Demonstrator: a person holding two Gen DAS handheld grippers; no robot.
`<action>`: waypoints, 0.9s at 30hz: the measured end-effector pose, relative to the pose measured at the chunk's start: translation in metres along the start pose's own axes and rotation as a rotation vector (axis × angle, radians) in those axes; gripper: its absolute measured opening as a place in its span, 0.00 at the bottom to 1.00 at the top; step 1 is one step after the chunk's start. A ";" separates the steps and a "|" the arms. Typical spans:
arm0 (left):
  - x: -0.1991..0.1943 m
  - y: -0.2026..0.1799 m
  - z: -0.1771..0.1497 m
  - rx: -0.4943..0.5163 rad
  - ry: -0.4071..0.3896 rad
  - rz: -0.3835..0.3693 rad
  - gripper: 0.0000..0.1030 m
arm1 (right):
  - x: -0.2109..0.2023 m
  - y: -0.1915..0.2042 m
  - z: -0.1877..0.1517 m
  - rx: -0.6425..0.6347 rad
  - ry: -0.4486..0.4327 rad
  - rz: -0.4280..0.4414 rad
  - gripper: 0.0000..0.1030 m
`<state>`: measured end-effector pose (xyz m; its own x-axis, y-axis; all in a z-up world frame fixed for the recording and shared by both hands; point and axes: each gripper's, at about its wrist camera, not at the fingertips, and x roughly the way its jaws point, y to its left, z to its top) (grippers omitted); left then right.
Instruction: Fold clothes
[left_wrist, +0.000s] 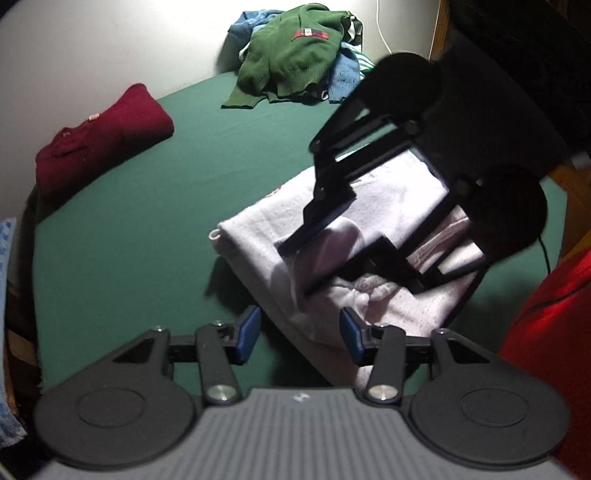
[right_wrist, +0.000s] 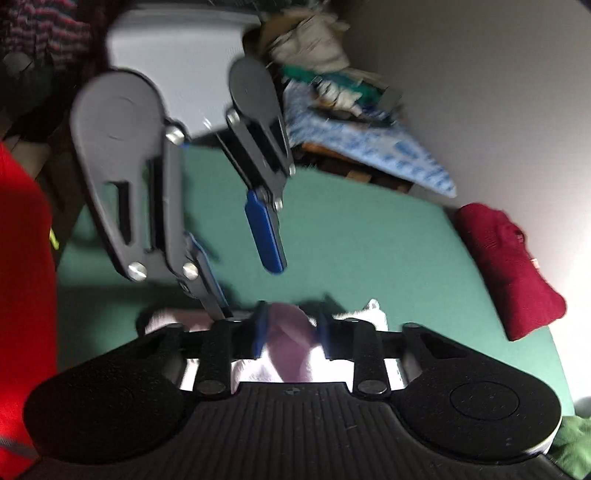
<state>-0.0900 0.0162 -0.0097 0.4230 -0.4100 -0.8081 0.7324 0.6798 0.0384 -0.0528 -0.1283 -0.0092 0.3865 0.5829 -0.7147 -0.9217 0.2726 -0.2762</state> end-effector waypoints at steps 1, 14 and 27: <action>-0.001 -0.005 0.000 0.027 -0.003 0.023 0.47 | 0.001 -0.005 0.001 0.018 0.007 0.014 0.06; 0.028 -0.046 0.007 0.149 0.004 0.073 0.21 | -0.014 -0.068 -0.046 0.847 -0.138 0.177 0.05; 0.013 -0.046 -0.010 0.213 0.049 0.074 0.01 | 0.000 -0.070 -0.074 1.136 -0.135 0.048 0.07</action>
<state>-0.1232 -0.0141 -0.0273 0.4569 -0.3302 -0.8259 0.7988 0.5608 0.2177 0.0093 -0.2045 -0.0372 0.4153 0.6704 -0.6149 -0.3990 0.7417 0.5391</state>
